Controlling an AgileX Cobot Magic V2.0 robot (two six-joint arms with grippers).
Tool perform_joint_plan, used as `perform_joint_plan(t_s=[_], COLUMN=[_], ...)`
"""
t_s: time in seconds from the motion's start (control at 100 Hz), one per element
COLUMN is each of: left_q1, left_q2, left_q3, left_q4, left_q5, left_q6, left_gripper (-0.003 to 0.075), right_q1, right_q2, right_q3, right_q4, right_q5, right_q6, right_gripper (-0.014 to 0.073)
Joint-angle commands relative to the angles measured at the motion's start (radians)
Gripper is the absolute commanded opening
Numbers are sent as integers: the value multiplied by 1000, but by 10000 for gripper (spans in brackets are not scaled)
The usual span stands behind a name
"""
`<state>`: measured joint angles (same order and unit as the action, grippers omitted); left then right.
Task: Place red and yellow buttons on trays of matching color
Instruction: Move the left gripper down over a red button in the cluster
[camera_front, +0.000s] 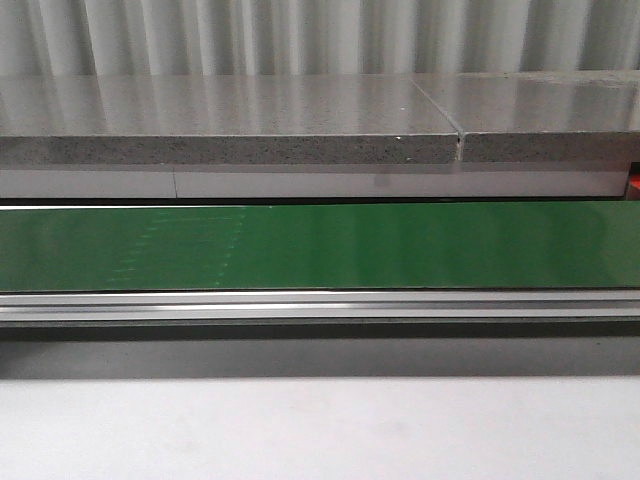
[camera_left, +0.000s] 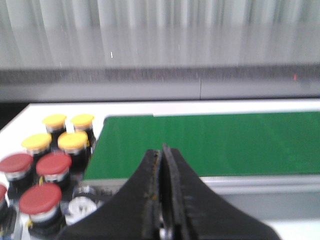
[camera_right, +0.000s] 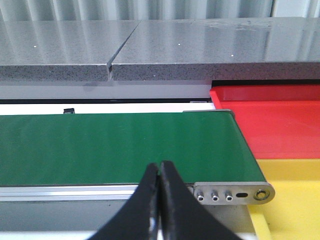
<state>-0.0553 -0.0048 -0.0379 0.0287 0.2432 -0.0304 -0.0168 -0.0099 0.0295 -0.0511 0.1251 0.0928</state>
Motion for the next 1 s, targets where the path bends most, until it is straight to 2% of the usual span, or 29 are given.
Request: perform_joint_plan(t_s=[0.0,0.12,0.29,0.36,0.66,0.86,0.93,0.99], left_q1=[2,2,2,2,2,2,2,2], left_q2=[-27,16,136,197,440,605,664,712], left_q3=[-96,-189,-351,-408,-546,-606,-626,-639], left_q4=[-20,-29,-29,-22,-29,-29,-29,-29], left_q5=[19,85,342,408,422,440,449,449], left_q6=[0,0,0,0,0,-82,-82,-82], left_gripper=[-20,-20,-20,-20,-20,-16,20,99], right_q1=[-5,-5,-5,-5,-5,-5,-5,-5], right_q2=[-21,-21,-21,-21,-21,-21,-21,-21], right_q3=[-20,-20,-20,-20,-20,-20,-20,-20], right_q4=[-10,-10,-10,-10,-10,-10,-10,-10], right_q5=[-83,-83,-83,-83,-83,-83,-83,-83], right_q6=[-4,-4,-4,-4,-4,-4,-4,-4], right_gripper=[-67,-67,-67,-67,-67,-67,-67,-67])
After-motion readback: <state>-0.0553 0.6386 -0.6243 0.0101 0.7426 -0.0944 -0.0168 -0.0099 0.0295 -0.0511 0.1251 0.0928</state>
